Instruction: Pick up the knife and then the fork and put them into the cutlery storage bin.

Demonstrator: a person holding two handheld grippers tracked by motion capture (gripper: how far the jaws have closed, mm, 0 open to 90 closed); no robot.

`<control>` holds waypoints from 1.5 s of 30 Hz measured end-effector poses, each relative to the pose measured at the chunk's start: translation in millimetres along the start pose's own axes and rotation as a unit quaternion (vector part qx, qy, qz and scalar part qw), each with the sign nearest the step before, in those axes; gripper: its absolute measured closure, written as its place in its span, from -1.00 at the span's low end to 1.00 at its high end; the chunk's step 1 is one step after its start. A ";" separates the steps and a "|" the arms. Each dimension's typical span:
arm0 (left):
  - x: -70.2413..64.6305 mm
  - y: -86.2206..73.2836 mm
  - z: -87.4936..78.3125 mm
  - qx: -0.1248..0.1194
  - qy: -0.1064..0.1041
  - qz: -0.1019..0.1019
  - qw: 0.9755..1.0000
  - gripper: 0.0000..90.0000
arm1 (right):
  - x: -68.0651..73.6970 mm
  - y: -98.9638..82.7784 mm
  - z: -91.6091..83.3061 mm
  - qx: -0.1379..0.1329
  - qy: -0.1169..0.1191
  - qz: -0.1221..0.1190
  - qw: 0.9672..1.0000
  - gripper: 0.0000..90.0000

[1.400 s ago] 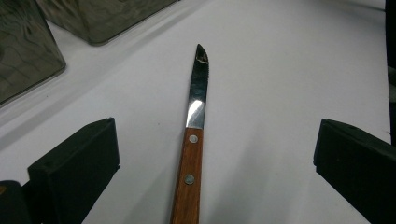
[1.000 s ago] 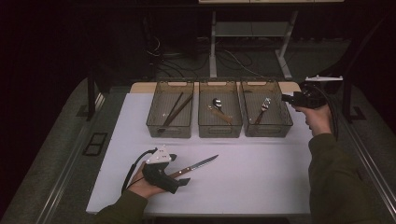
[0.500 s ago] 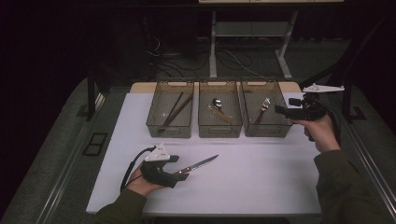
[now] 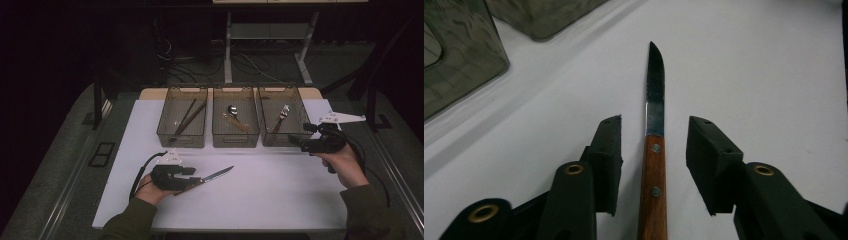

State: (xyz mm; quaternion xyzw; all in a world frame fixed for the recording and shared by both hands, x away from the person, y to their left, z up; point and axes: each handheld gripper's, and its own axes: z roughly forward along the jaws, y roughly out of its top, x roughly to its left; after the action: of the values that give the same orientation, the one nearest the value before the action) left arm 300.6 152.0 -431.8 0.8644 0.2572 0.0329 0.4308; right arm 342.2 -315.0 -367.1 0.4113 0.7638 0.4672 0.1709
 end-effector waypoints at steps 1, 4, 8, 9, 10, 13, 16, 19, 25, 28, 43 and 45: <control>-0.5 -0.2 1.4 0.002 0.001 0.001 1.000 0.32 | 3.1 -3.2 0.0 0.000 0.001 0.000 1.000 -0.61; -1.4 -0.2 4.9 0.017 -0.001 0.006 1.000 0.41 | 11.5 -13.8 0.8 0.002 0.004 -0.003 1.000 -0.61; -3.9 0.0 9.8 0.032 0.001 0.014 0.999 0.50 | 19.6 -26.9 2.3 0.008 0.011 -0.006 1.000 -0.61; -4.3 0.2 10.4 0.037 0.002 0.017 0.999 0.52 | 21.4 -29.9 2.8 0.010 0.012 -0.005 1.000 -0.61; -4.9 0.1 11.4 0.039 0.004 0.019 0.999 0.52 | 23.3 -33.0 3.2 0.012 0.012 -0.007 1.000 -0.61; -6.7 -0.5 13.5 0.049 0.011 0.026 0.998 0.55 | 29.1 -43.0 4.1 0.012 0.016 -0.009 1.000 -0.61; -7.2 -1.1 15.1 0.059 0.016 0.036 0.997 0.57 | 35.0 -52.4 4.8 0.015 0.022 -0.015 1.000 -0.61; -8.8 -1.6 17.2 0.066 0.019 0.039 0.997 0.59 | 40.9 -61.2 3.8 0.015 0.034 -0.018 0.999 -0.61; -12.0 -1.6 19.2 0.079 0.036 0.052 0.995 0.64 | 51.0 -78.3 0.5 0.019 0.056 -0.017 0.998 -0.63; -14.9 -1.0 20.0 0.083 0.043 0.059 0.994 0.65 | 54.5 -84.8 1.0 0.022 0.061 -0.014 0.998 -0.64; -22.0 6.0 18.8 0.077 0.067 0.065 0.993 0.71 | 61.9 -95.4 4.3 0.051 0.074 -0.011 0.996 -0.68; -22.7 8.7 16.9 0.066 0.071 0.063 0.993 0.71 | 62.3 -94.7 5.0 0.050 0.075 -0.008 0.996 -0.68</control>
State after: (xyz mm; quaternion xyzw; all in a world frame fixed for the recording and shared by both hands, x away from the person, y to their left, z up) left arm 289.3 124.7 -432.1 0.9011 0.2338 0.1046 0.3500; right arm 263.5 -284.4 -442.8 0.3768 0.8003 0.4564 0.0965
